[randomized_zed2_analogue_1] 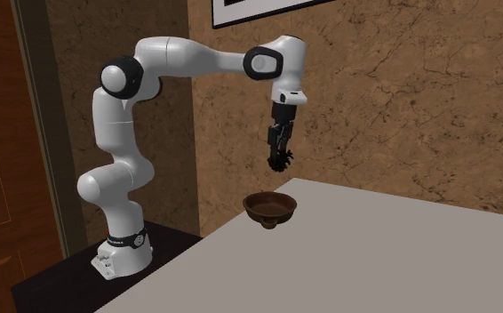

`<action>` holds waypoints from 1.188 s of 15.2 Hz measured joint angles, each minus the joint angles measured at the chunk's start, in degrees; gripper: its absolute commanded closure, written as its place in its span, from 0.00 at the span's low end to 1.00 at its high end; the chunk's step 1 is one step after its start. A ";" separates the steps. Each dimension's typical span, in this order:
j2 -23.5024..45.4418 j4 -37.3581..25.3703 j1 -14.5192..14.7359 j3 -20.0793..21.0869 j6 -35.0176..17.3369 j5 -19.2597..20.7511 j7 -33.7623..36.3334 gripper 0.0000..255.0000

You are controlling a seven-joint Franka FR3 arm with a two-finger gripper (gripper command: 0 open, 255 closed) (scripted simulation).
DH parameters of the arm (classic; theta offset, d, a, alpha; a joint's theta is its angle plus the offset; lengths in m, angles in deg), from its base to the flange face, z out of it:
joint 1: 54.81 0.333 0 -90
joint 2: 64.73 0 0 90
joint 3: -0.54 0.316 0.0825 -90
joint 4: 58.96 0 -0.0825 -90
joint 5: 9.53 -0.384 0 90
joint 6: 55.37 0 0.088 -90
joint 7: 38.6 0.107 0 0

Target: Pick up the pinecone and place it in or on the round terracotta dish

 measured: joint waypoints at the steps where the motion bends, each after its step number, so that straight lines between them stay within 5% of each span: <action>1: -0.82 0.53 -0.76 -0.72 0.49 -0.11 -1.43 1.00; 6: -2.77 2.42 -3.63 -3.65 1.20 0.00 -7.26 1.00; 18: -3.27 11.77 -3.89 -3.92 -7.46 -0.12 -9.00 1.00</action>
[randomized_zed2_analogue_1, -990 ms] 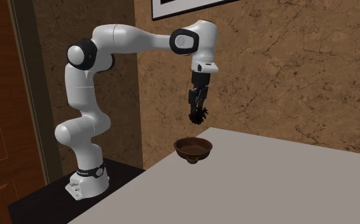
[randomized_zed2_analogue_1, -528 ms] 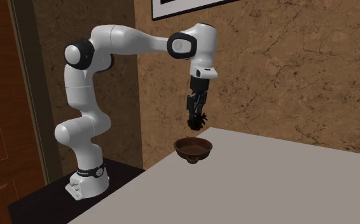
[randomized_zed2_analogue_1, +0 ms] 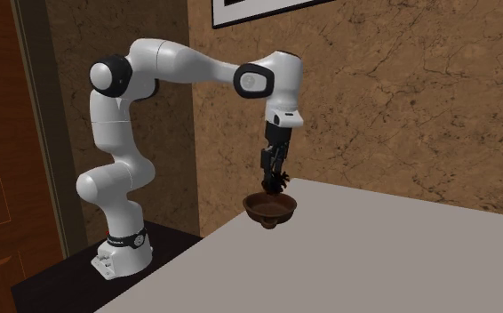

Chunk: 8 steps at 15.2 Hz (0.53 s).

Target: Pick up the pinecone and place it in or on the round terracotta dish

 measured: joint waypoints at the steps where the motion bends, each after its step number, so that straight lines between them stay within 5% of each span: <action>1: 0.10 0.64 0.07 0.08 -0.77 -0.01 0.07 1.00; 8: 0.30 3.43 0.09 0.10 -3.74 -0.03 -0.29 1.00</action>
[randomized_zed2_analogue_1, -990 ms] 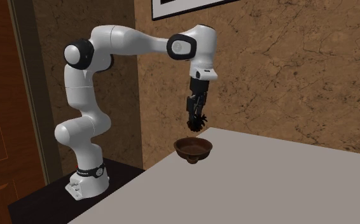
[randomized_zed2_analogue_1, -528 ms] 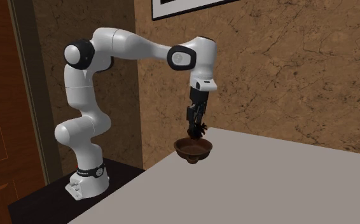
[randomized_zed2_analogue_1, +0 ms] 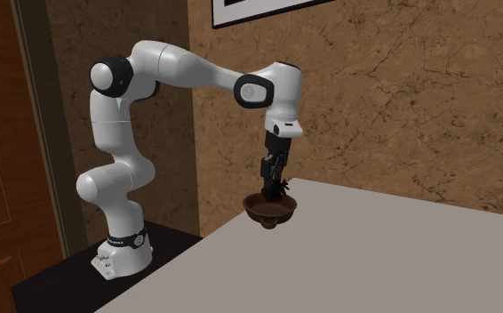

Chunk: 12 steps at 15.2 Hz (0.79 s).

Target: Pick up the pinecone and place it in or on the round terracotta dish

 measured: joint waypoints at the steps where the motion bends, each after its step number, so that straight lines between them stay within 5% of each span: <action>1: 0.00 0.02 0.00 0.00 -0.02 0.00 -0.01 1.00; 2: 0.00 0.03 0.00 0.00 -0.03 0.00 -0.01 1.00; 3: 0.00 0.03 0.00 0.00 -0.04 0.00 -0.01 0.00; 12: 0.59 -4.49 -0.23 -0.23 3.82 0.26 0.09 0.00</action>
